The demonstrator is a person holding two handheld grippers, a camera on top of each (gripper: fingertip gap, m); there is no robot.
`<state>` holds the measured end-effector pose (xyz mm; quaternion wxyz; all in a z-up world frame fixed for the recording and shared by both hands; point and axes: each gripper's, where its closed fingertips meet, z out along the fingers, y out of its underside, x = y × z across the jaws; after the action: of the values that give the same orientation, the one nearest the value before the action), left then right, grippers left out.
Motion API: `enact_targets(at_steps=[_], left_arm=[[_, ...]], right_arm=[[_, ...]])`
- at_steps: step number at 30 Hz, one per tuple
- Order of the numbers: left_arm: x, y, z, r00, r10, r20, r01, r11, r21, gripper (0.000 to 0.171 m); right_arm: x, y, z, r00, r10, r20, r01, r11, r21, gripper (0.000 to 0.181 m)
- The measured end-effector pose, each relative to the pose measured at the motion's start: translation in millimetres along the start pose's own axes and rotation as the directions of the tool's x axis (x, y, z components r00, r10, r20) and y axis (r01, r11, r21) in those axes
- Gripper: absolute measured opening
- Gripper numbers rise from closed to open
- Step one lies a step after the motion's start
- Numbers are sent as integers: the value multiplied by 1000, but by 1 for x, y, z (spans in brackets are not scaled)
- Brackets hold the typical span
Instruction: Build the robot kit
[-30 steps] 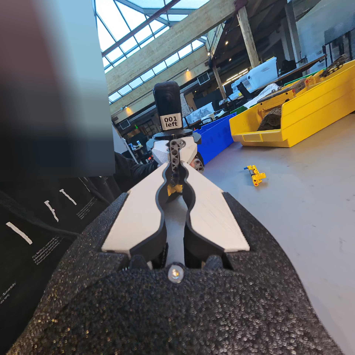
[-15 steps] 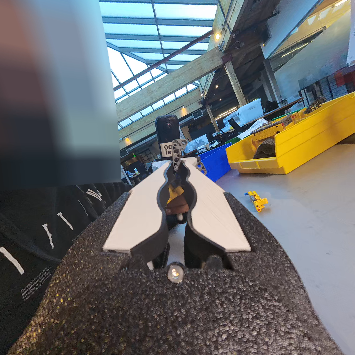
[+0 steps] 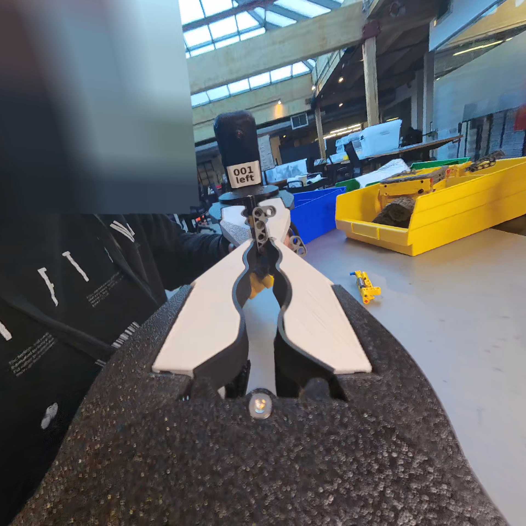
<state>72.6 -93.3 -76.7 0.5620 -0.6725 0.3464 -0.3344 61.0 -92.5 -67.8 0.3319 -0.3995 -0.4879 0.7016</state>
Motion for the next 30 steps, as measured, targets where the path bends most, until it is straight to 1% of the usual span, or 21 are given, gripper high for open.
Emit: enact_targets(at_steps=[2, 4, 5, 7, 10, 13, 15, 16, 17, 20, 22, 25, 27, 29, 30], left_arm=[[2, -6, -2, 1000, 23, -1, -23, 999, 27, 8], [3, -11, -6, 998, 56, 8, -56, 997, 56, 17], [3, -11, -7, 997, 70, 15, -71, 996, 51, 16], [2, -7, -8, 997, 71, 18, -71, 997, 29, 13], [0, -6, -6, 1000, 24, 16, -25, 999, 34, 10], [0, -4, -5, 999, -43, -13, 43, 998, 41, 7], [-5, 0, -5, 994, -110, -19, 110, 993, 39, 6], [-8, 0, -5, 987, -156, -26, 157, 986, 53, 6], [-12, -1, -6, 977, -211, -39, 214, 973, 84, 6], [-32, -1, -11, 918, -392, -61, 396, 900, 184, 6], [-44, 2, -13, 876, -477, -67, 479, 848, 229, 6], [-57, 8, -12, 821, -568, -55, 558, 780, 282, 6], [-66, 13, -10, 787, -616, -34, 593, 739, 320, 6], [-72, 15, -9, 754, -656, -31, 622, 699, 353, 6], [-73, 17, -8, 744, -668, -25, 630, 688, 360, 6]], right_arm=[[-2, -5, 1, 999, -34, 8, 34, 999, -1, 7], [-3, -10, 0, 999, 31, 34, -33, 998, 56, 7], [-3, -12, -2, 996, 70, 50, -74, 994, 79, 7], [0, -13, -6, 996, 78, 40, -81, 993, 83, 7], [-1, -12, -5, 997, 61, 42, -63, 996, 64, 7], [-1, -7, -2, 999, 28, 20, -28, 999, 30, 7], [4, -5, -1, 1000, -10, -25, 10, 1000, -8, 8], [9, -3, -1, 997, -53, -64, 51, 998, -37, 8], [13, -4, -2, 988, -107, -108, 101, 993, -61, 11], [25, -8, -4, 931, -280, -235, 249, 956, -155, 31], [34, -9, -6, 876, -364, -317, 303, 926, -226, 34], [46, -3, -6, 800, -441, -407, 325, 889, -323, 36], [57, 5, -4, 755, -482, -445, 306, 859, -410, 45], [68, 12, 1, 714, -522, -467, 287, 826, -484, 57], [73, 15, 3, 689, -549, -473, 289, 807, -515, 57]])
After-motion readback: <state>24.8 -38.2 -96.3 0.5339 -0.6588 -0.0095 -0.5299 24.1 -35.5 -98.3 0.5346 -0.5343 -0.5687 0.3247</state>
